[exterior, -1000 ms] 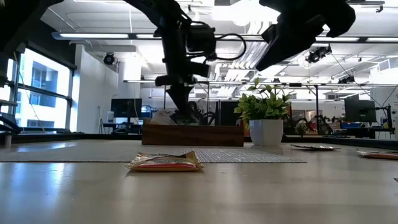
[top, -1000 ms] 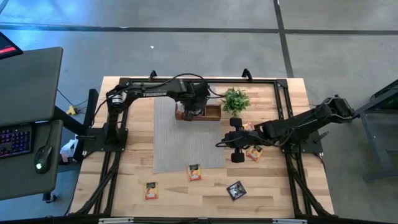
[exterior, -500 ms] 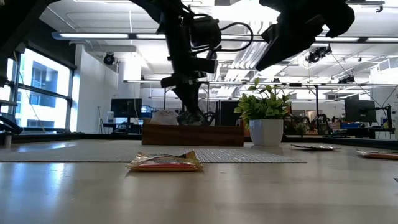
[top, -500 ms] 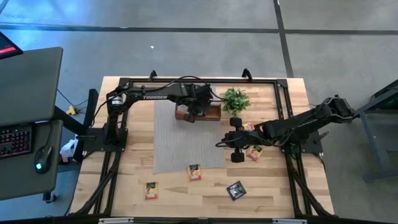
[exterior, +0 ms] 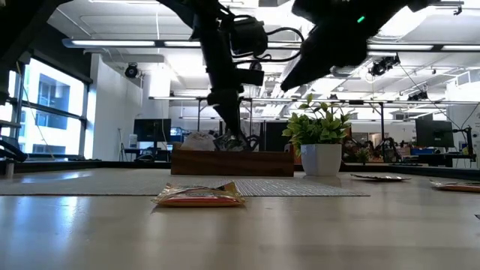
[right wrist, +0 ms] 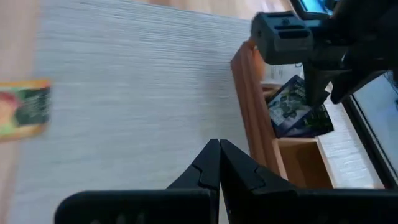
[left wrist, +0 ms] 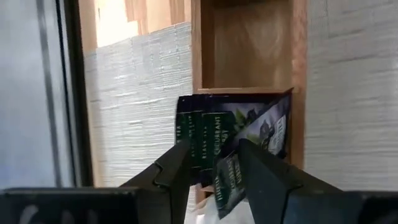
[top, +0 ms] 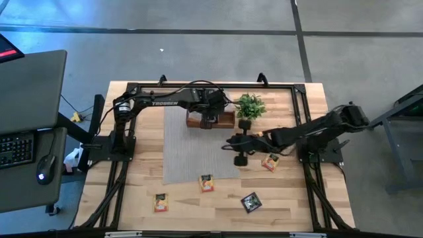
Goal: Pick & Place Tea
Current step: Put the black tea bag in the middle section of the brown wooden organizer
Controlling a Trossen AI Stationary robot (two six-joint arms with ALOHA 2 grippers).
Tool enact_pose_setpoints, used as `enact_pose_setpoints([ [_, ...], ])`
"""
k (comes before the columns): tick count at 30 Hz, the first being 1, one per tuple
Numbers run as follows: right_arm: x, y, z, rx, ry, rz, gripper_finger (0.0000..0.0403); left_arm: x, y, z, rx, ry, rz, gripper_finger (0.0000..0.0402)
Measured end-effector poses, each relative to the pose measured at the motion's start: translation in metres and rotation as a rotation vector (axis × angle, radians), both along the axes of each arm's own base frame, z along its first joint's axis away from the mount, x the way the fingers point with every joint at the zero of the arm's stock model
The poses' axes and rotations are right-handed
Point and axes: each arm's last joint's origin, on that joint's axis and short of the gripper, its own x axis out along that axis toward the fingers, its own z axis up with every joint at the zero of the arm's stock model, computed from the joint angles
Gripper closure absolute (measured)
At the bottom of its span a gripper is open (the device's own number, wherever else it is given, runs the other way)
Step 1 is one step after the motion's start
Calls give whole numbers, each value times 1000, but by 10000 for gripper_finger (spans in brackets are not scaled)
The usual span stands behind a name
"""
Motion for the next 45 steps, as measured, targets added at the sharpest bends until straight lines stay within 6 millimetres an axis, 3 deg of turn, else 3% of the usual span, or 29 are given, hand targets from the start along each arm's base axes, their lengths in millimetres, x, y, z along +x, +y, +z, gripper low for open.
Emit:
enact_pose_setpoints([
  [9, 38, -33, -44, -48, -51, -130, 402, -18, -2, 17, -83, 5, 70, 273],
  [12, 47, -44, -45, -44, -144, -196, 403, -19, 1, 34, -115, -105, 86, 273],
  [16, 52, -58, -51, -27, -184, -240, 402, -38, 7, 67, -181, -226, 113, 273],
  [22, 52, -63, -54, -17, -178, -266, 403, -92, 1, 129, -258, -389, 86, 273],
  [28, 54, -76, -60, 16, -194, -316, 403, -139, -18, 162, -296, -518, 41, 273],
  [34, 61, -91, -88, 32, -186, -339, 403, -165, -29, 150, -311, -606, 42, 273],
  [41, 66, -105, -91, 89, -267, -334, 403, -179, -35, 101, -348, -666, 101, 273],
  [45, 68, -111, -91, 105, -293, -327, 403, -184, -36, 88, -366, -676, 133, 273],
])
